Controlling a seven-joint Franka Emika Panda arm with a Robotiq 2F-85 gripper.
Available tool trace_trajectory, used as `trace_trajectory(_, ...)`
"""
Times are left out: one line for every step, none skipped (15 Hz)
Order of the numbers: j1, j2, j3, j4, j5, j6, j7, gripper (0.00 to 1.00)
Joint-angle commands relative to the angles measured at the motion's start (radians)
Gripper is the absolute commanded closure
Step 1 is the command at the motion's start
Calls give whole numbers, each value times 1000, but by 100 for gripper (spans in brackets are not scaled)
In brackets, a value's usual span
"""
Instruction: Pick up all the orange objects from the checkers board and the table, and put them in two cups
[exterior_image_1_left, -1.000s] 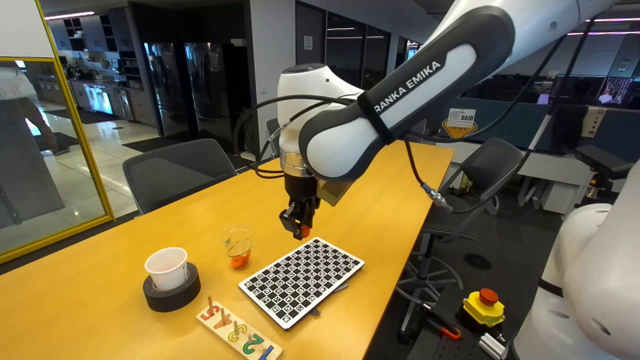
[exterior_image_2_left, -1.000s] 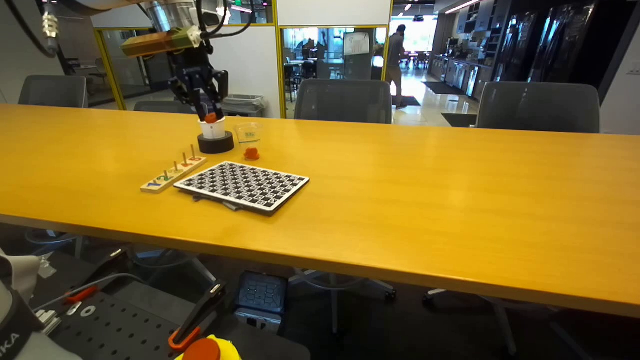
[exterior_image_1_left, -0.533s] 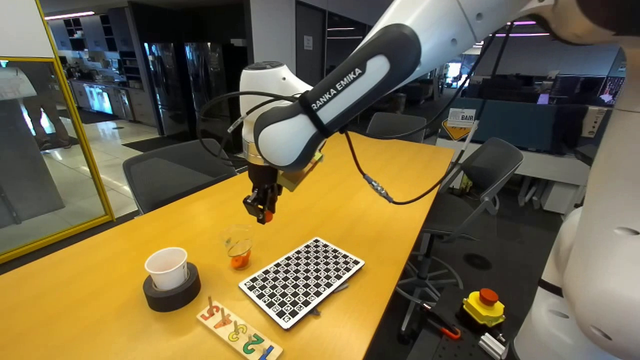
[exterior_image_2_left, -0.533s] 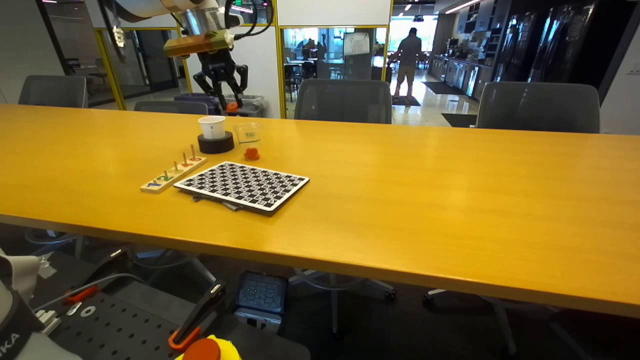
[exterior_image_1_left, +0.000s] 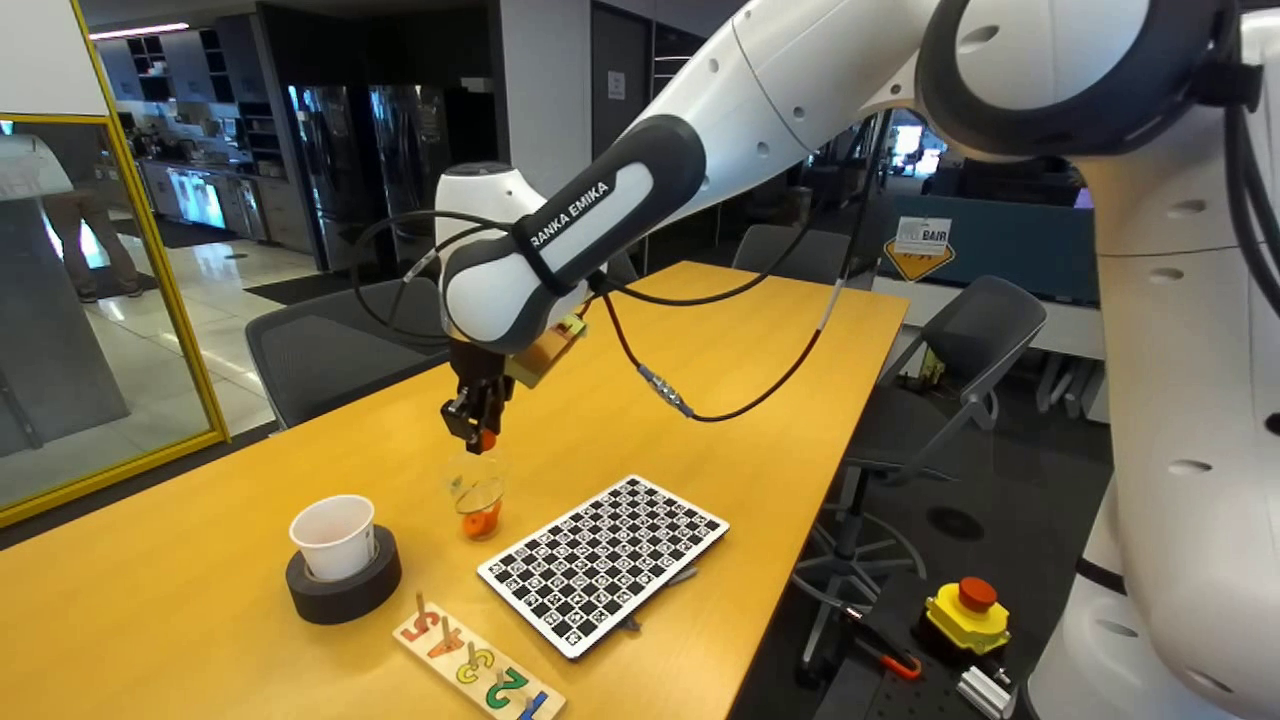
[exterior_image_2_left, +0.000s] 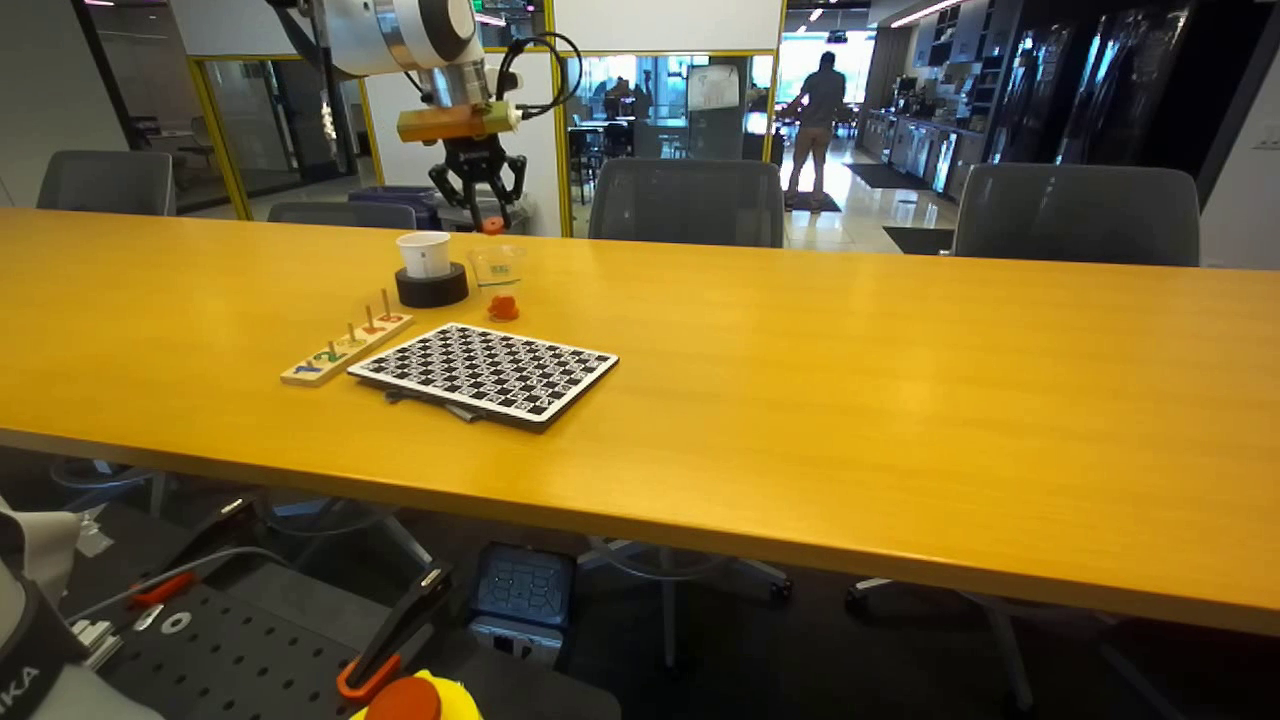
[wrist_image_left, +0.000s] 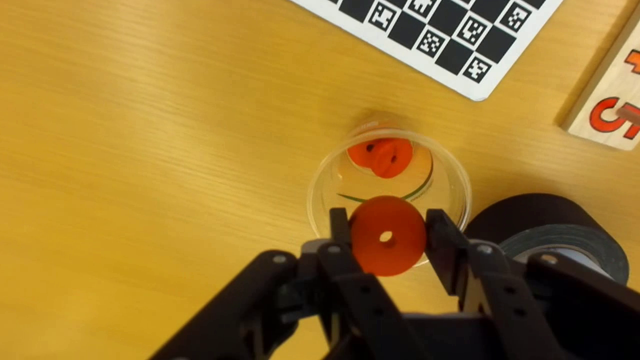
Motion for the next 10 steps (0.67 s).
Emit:
trace_trajectory(9,71,-1,108,53,-26,-74,79)
trace_trajectory(8,80,1,120,62,-34,-83,79)
trace_trajectory(7,86,5,127,75,-45,-97,79)
trace_trajectory(7,91,5,134,80,-48,-105,79)
trace_trajectory(7,93,5,136,85,-52,-111,79)
trace_trajectory(8,97,5,142,90,-58,-116,79)
trace_trajectory(7,99,6,147,96,-66,-123,79)
trace_trajectory(7,102,6,152,100,-77,-127,79)
trace_trajectory(8,102,6,156,103,-99,-129,79)
trace_trajectory(8,104,5,160,103,-109,-132,79)
